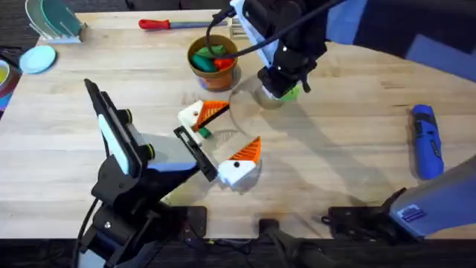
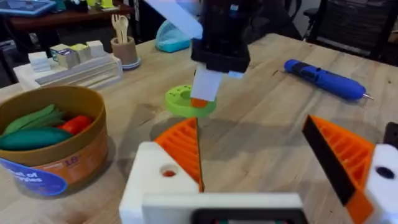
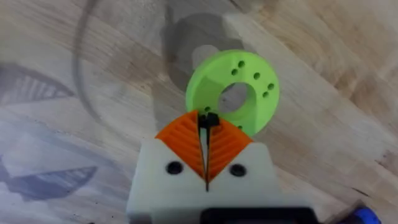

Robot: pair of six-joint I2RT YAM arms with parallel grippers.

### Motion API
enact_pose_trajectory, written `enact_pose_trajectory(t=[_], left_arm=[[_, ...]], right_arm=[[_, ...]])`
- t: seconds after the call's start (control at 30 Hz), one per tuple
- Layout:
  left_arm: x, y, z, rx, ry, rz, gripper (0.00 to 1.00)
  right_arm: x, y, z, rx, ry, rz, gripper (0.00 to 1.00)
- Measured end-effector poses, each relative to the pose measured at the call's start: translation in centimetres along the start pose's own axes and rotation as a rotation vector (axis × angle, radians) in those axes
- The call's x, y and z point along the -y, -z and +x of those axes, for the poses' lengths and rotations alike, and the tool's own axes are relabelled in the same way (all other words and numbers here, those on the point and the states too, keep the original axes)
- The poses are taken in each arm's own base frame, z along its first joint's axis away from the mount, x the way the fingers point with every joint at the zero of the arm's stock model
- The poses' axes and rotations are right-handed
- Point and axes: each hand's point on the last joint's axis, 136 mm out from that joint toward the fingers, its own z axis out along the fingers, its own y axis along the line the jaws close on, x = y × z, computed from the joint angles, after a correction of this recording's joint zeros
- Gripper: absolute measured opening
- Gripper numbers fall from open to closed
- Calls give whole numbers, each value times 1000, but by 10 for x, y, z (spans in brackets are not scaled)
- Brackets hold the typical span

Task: Pick up the gripper from the table and insert it into the empty holder that is missing its gripper. Then pick up a screw, insert it into the mounting hole, and use the screwdriver to tighten it. Finally, clean up the table by picking up the vegetable and placing it into the bucket.

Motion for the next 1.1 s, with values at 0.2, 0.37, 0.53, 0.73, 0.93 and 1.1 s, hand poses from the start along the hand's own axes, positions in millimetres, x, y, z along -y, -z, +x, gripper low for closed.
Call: enact_pose_trajectory(t=[0.2, 0.37, 0.53, 0.73, 0.93, 1.1], left_arm=[[0, 0, 0, 0, 0, 0, 993], [0, 0, 0, 0, 0, 0, 992], [0, 0, 0, 0, 0, 0, 993], [0, 0, 0, 0, 0, 0, 993], [0, 0, 0, 0, 0, 0, 993], [0, 0, 0, 0, 0, 0, 992]], right_arm=[[-9, -33, 7, -96, -2, -21, 6], [-14, -51, 8, -129, -3, -29, 6], [-14, -52, 7, -125, -10, -29, 144], [-14, -52, 6, -122, -11, -29, 358], [-14, -52, 4, -114, -12, -29, 350], [-14, -53, 4, -114, -12, -29, 174]])
